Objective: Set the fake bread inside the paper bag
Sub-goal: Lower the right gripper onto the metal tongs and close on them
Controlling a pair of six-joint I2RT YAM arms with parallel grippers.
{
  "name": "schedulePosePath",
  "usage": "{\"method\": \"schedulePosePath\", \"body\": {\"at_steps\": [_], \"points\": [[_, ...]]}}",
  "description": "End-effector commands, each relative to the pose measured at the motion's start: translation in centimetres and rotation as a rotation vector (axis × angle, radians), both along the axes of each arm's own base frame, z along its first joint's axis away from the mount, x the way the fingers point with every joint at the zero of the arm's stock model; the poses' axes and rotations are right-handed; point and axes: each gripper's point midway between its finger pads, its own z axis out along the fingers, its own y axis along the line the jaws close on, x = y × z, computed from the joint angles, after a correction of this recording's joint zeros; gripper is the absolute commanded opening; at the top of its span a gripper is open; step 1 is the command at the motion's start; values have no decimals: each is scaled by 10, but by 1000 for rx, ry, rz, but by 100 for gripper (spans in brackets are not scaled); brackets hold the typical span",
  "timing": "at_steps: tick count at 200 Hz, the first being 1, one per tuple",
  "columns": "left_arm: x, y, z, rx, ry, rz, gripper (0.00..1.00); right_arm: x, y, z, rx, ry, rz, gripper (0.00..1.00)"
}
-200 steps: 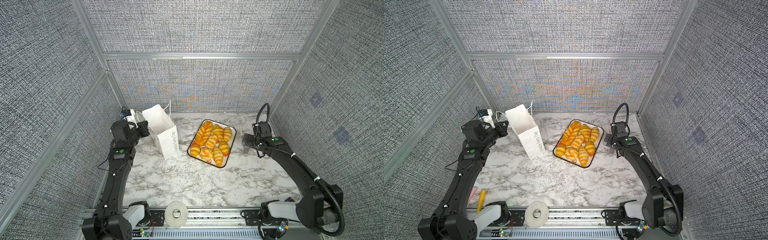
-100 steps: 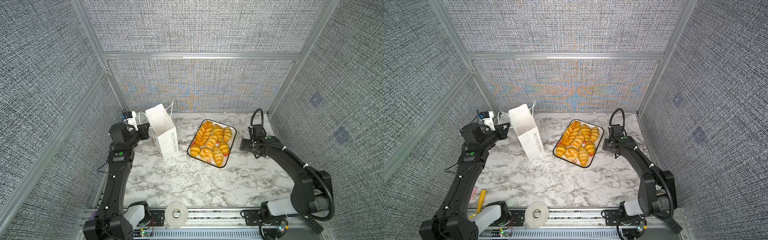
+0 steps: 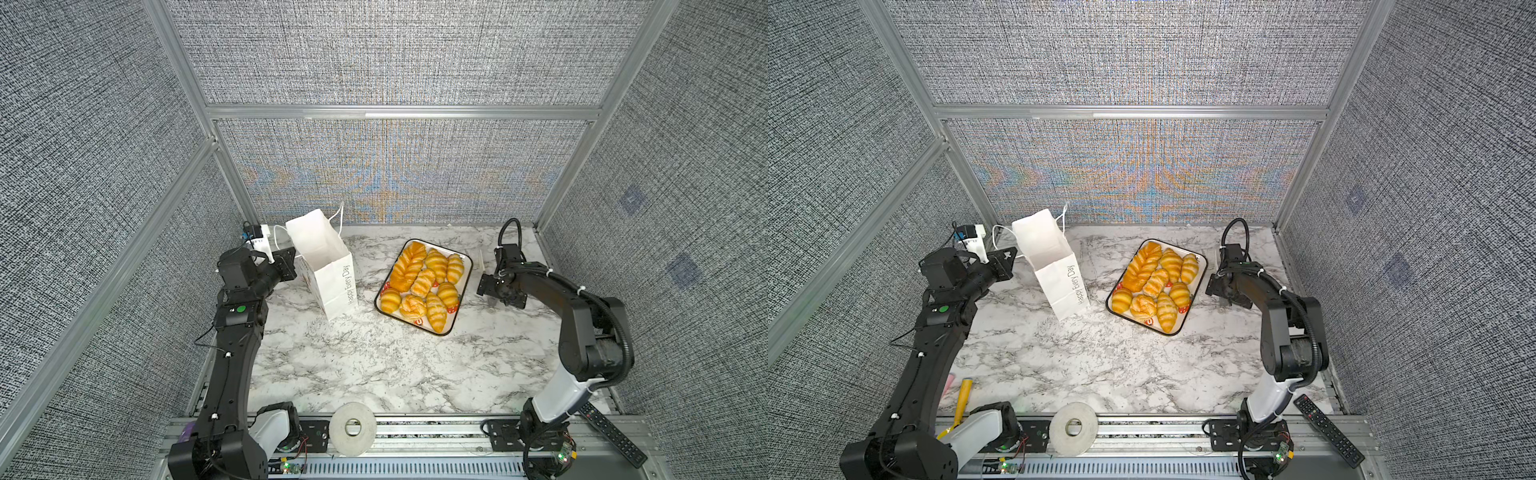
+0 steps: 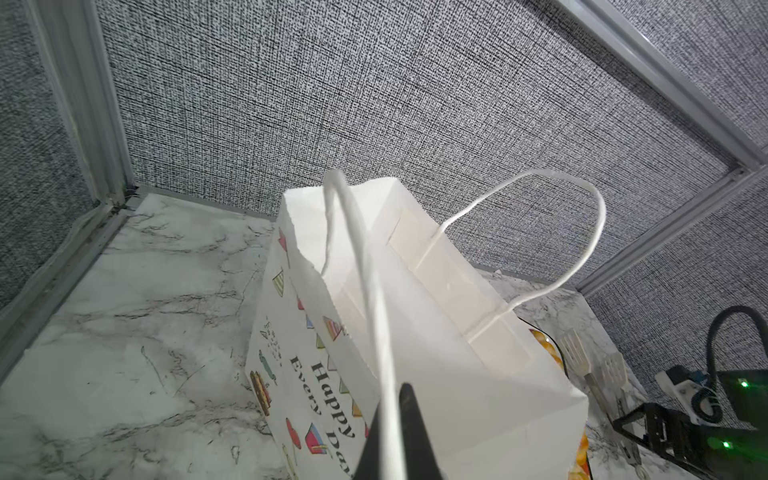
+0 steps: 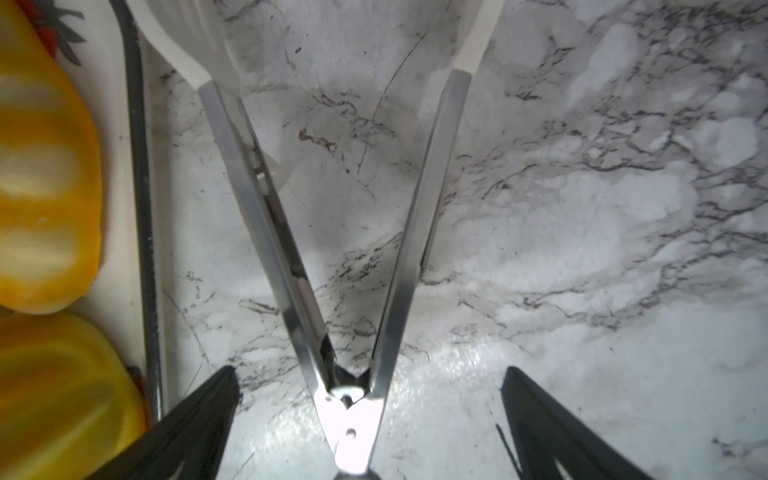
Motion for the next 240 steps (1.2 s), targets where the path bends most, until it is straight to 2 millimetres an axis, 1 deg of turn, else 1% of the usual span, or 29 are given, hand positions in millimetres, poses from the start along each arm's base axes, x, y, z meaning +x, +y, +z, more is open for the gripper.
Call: {"method": "schedulePosePath", "body": {"at_steps": [1, 27, 45, 68, 101, 131, 163, 240], "points": [[-2, 9, 3, 25, -19, 50, 0, 9, 3, -3, 16, 0, 12, 99], [-5, 10, 4, 33, -30, 54, 0, 16, -1, -9, 18, 3, 2, 99], [-5, 9, -1, 33, -22, 51, 0, 21, -4, -15, 22, 12, -5, 99], [-3, 8, -5, 29, -14, 42, 0, 27, -4, -20, 28, 19, -5, 98], [-4, 7, -5, 25, -15, 38, 0, 36, -5, -27, 22, 30, -8, 98], [-4, 7, -7, 27, -13, 39, 0, 43, -4, -34, 22, 47, -8, 95], [-5, 8, -8, 33, -12, 47, 0, 43, -7, -37, -6, 63, -16, 94], [-5, 9, -11, 33, -3, 48, 0, 34, -11, -40, -36, 82, -21, 88]]}}
